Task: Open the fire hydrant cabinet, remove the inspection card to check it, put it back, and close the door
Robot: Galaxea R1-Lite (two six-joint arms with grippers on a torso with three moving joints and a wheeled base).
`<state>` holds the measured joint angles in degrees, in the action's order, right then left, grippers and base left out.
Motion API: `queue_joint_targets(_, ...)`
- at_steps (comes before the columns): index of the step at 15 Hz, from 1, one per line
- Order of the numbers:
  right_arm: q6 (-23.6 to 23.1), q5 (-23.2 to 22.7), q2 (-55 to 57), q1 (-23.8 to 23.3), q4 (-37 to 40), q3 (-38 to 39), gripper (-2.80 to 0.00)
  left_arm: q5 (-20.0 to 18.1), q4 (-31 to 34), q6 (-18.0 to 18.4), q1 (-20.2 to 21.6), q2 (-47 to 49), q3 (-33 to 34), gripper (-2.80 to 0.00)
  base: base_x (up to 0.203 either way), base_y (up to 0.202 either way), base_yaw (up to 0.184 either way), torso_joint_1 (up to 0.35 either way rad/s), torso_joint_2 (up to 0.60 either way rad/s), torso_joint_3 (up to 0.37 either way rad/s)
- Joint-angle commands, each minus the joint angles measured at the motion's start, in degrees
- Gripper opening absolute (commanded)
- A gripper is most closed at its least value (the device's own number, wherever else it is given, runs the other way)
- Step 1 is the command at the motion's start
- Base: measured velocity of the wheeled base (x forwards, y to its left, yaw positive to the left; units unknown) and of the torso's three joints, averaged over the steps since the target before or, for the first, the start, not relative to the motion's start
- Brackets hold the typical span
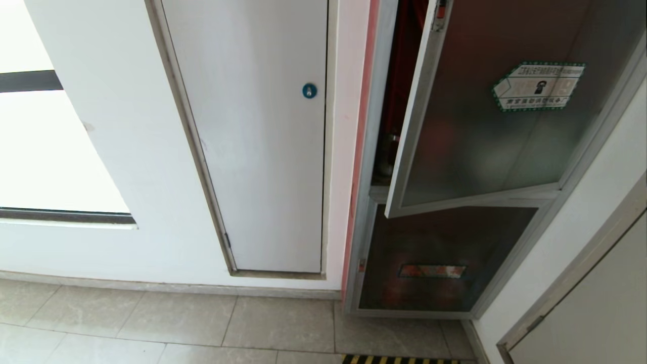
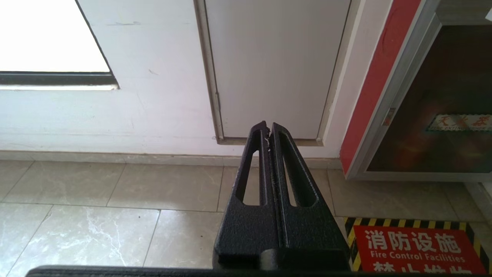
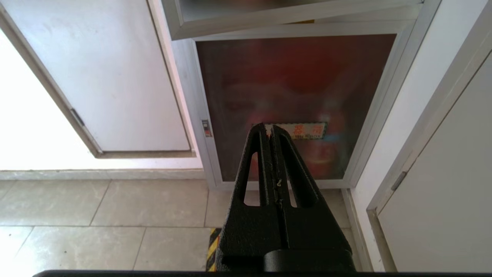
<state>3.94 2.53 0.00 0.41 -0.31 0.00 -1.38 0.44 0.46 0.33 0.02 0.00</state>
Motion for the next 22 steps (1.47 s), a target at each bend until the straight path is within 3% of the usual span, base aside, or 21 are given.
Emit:
queue_joint_targets(1,0.0,0.0,0.1,0.0,0.0,0.0,-2.80,0.0,0.0,0.0,0.0,0.0,0.0,-2.80,0.082,0.000,-0.005,-0.007,0.00,-0.002)
queue_joint_targets(22,0.0,0.0,0.1,0.0,0.0,0.0,-2.80,0.0,0.0,0.0,0.0,0.1,0.0,-2.80,0.195,0.000,0.000,0.004,0.00,0.000)
